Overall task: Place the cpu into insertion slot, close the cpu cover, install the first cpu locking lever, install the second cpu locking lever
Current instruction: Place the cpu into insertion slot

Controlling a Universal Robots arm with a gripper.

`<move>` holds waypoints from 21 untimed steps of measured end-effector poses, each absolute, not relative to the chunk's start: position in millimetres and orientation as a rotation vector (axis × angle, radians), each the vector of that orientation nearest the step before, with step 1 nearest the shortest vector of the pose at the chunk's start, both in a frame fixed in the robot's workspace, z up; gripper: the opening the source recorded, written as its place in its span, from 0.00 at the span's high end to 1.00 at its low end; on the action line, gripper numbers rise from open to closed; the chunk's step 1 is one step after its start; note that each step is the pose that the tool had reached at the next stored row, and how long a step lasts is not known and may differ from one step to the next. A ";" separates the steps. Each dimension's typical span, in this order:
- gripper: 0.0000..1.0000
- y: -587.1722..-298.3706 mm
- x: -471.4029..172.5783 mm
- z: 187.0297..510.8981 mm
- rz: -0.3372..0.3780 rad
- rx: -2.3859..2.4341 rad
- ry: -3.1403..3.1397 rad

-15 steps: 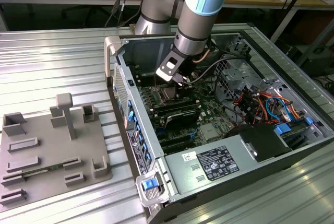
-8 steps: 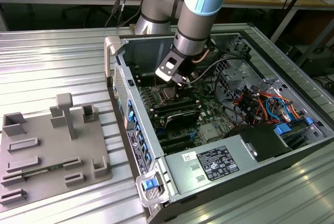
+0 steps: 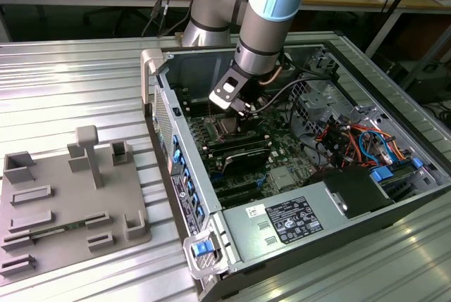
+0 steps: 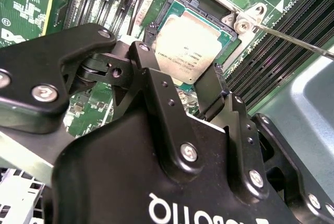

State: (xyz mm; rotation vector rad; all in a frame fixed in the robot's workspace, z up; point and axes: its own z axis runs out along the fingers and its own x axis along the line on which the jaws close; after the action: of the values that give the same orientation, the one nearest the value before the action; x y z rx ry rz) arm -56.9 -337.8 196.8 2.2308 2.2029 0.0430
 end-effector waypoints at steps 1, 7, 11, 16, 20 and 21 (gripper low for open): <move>0.45 -337.8 -57.0 196.8 0.043 2.231 2.203; 0.45 -337.1 -56.9 196.7 0.043 2.231 2.203; 0.45 -337.1 -55.2 196.7 0.043 2.226 2.208; 0.45 -337.2 -54.1 196.7 0.043 2.226 2.208; 0.45 -337.2 -54.0 196.7 0.043 2.226 2.208; 0.45 -337.2 -54.0 196.7 0.043 2.226 2.208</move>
State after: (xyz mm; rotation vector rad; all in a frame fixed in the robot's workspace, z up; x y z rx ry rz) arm -54.0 -337.2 196.7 2.2257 2.2080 0.0429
